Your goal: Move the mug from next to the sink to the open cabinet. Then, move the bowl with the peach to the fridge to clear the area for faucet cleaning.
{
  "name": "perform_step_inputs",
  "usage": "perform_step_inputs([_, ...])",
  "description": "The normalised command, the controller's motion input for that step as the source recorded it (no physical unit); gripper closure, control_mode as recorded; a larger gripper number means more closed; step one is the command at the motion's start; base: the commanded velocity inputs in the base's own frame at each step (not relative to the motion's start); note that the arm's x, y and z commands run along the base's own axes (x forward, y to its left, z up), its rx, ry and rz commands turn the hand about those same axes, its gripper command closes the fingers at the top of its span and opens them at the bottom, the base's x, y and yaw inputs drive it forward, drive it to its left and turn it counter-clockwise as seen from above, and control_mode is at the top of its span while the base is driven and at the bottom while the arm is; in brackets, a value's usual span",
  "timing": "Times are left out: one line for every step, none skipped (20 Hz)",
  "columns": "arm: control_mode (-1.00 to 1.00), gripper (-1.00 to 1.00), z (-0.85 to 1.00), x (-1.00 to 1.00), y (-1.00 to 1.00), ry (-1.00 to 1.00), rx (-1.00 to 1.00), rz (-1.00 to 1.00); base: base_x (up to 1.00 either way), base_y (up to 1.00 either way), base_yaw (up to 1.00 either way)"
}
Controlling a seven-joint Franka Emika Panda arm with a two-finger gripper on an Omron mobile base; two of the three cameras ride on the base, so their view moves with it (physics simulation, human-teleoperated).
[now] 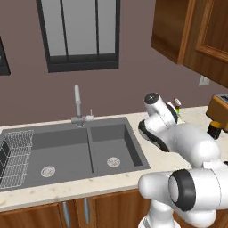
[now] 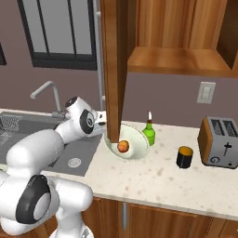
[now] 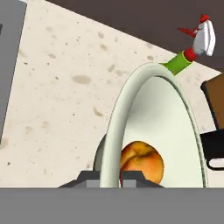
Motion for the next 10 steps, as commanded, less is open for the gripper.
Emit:
perform_step_inputs([-1.0, 1.0, 1.0, -0.31, 0.34, -0.44, -0.37, 0.0, 0.0, 0.0, 0.0])
perform_step_inputs([-1.0, 1.0, 1.0, -0.35, 0.35, -0.44, -0.37, 0.0, 0.0, 0.0, 0.0])
perform_step_inputs([-1.0, 1.0, 1.0, -0.42, 0.43, -0.45, -0.4, 0.0, 0.0, 0.0, 0.0])
perform_step_inputs([-1.0, 1.0, 1.0, -0.45, 0.52, -0.45, -0.41, 0.0, 0.0, 0.0, 0.0])
perform_step_inputs([-1.0, 1.0, 1.0, -0.46, 0.56, -0.4, -0.41, 0.0, 0.0, 0.0, 0.0])
perform_step_inputs([-1.0, 1.0, 1.0, -0.61, 0.55, -0.41, -0.39, 0.0, 0.0, 0.0, 0.0])
perform_step_inputs([-1.0, 1.0, 1.0, -0.6, 0.66, -0.37, -0.4, 0.0, 0.0, 0.0, 0.0])
perform_step_inputs([-1.0, 1.0, 1.0, -0.61, 0.83, -0.29, -0.39, 0.01, 0.0, 0.0, 0.0])
perform_step_inputs([-1.0, 1.0, 1.0, -0.77, 0.91, -0.18, -0.35, 0.06, 0.0, 0.0, 0.0])
perform_step_inputs([1.0, 1.0, 0.0, 0.0, 0.0, 0.0, 0.0, 0.0, -0.99, 1.0, 0.25])
